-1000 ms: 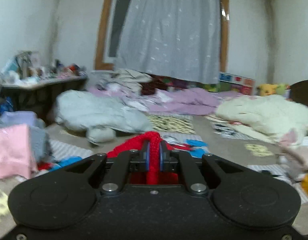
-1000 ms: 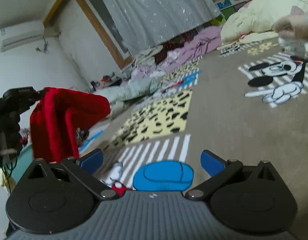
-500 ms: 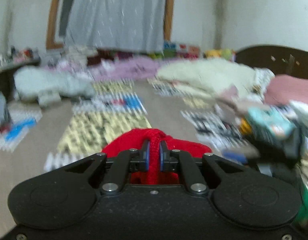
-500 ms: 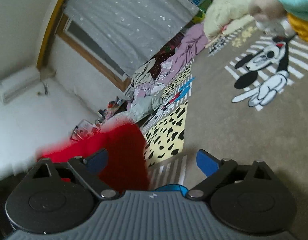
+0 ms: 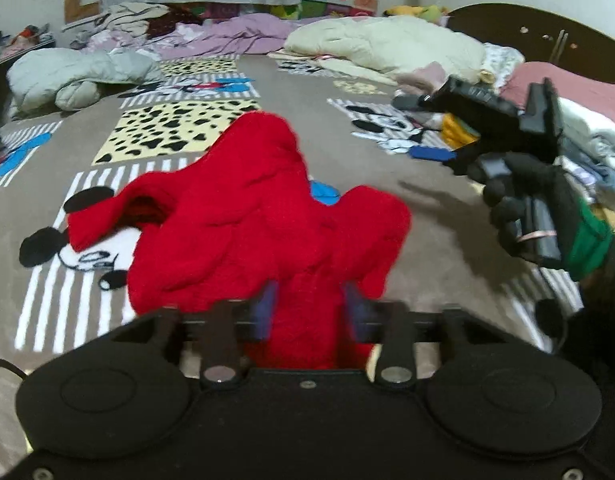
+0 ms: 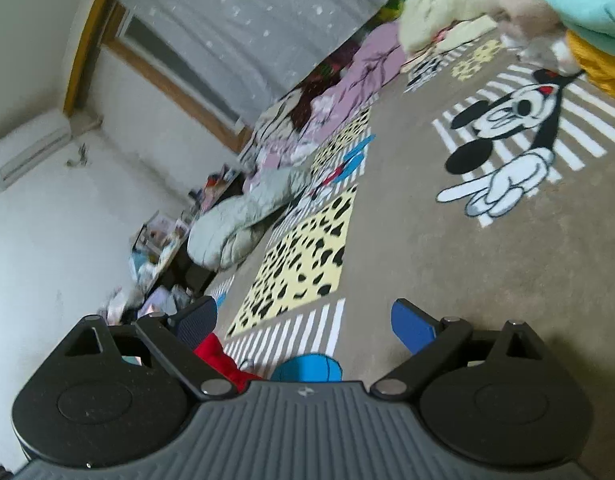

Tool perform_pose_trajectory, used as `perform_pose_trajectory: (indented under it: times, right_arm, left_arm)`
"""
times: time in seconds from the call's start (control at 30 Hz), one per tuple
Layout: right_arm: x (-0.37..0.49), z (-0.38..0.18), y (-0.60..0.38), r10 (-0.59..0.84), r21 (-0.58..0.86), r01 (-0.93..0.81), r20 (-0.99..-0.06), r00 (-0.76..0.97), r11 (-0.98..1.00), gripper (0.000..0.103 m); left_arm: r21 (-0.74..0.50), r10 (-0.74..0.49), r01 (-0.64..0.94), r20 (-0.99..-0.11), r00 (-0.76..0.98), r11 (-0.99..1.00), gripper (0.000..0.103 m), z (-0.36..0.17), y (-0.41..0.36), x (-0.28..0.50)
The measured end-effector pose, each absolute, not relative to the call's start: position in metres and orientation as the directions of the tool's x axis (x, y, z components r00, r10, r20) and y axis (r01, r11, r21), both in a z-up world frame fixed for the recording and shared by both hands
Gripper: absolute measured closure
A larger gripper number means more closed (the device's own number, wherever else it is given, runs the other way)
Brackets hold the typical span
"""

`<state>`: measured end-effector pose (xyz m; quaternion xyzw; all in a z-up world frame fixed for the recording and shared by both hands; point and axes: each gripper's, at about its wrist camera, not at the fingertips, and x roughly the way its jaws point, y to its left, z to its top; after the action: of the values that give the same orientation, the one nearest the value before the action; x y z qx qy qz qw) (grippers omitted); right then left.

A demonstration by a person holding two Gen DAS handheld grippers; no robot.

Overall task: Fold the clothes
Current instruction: 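Lift the red sweater with the left tool and lay it flat on the blanket, then grasp the sweater edge with the right tool while the left tool holds its other edge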

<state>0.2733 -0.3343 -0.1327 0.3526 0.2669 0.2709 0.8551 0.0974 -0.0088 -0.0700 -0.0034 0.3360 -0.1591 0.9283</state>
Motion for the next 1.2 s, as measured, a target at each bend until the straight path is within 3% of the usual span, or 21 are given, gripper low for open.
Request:
perform_pose_trajectory:
  times: [0.37,0.63,0.87,0.9,0.93,1.0,1.07,1.2]
  right_arm:
    - [0.254,-0.124,-0.317,0.774,0.676,-0.449,-0.300,0.557,0.585,0.009]
    - [0.234,-0.127,-0.310,0.795,0.626,-0.509,-0.346,0.498,0.591,0.009]
    - [0.234,-0.133,-0.296,0.795,0.601,-0.525,-0.394,0.460,0.602,0.009]
    - [0.235,-0.134,-0.293,0.797,0.601,-0.528,-0.398,0.454,0.600,0.009]
    - [0.236,-0.136,-0.291,0.799,0.601,-0.530,-0.401,0.447,0.598,0.010]
    - [0.237,-0.137,-0.287,0.804,0.598,-0.538,-0.409,0.432,0.593,0.015]
    - [0.237,-0.138,-0.283,0.806,0.590,-0.549,-0.415,0.423,0.592,0.031]
    - [0.232,-0.133,-0.280,0.820,0.574,-0.586,-0.398,0.411,0.572,0.038]
  left_arm:
    - [-0.109,-0.286,0.272,-0.553,0.783,0.956,0.046,-0.019,-0.012,0.112]
    - [-0.050,-0.169,0.175,-0.603,0.780,0.983,0.041,-0.020,-0.036,0.189]
    - [0.097,-0.031,0.133,-0.685,0.728,0.986,0.040,-0.049,-0.054,0.242]
    - [0.103,-0.028,0.137,-0.693,0.720,0.985,0.056,-0.053,-0.053,0.245]
    - [0.101,-0.026,0.134,-0.695,0.718,0.986,0.086,-0.056,-0.050,0.245]
    - [0.069,-0.047,0.133,-0.701,0.712,0.989,0.087,-0.058,-0.041,0.243]
    - [0.040,-0.061,0.121,-0.682,0.729,0.992,0.089,-0.055,-0.030,0.230]
    - [-0.013,-0.077,0.088,-0.621,0.780,0.996,0.089,-0.045,-0.006,0.186]
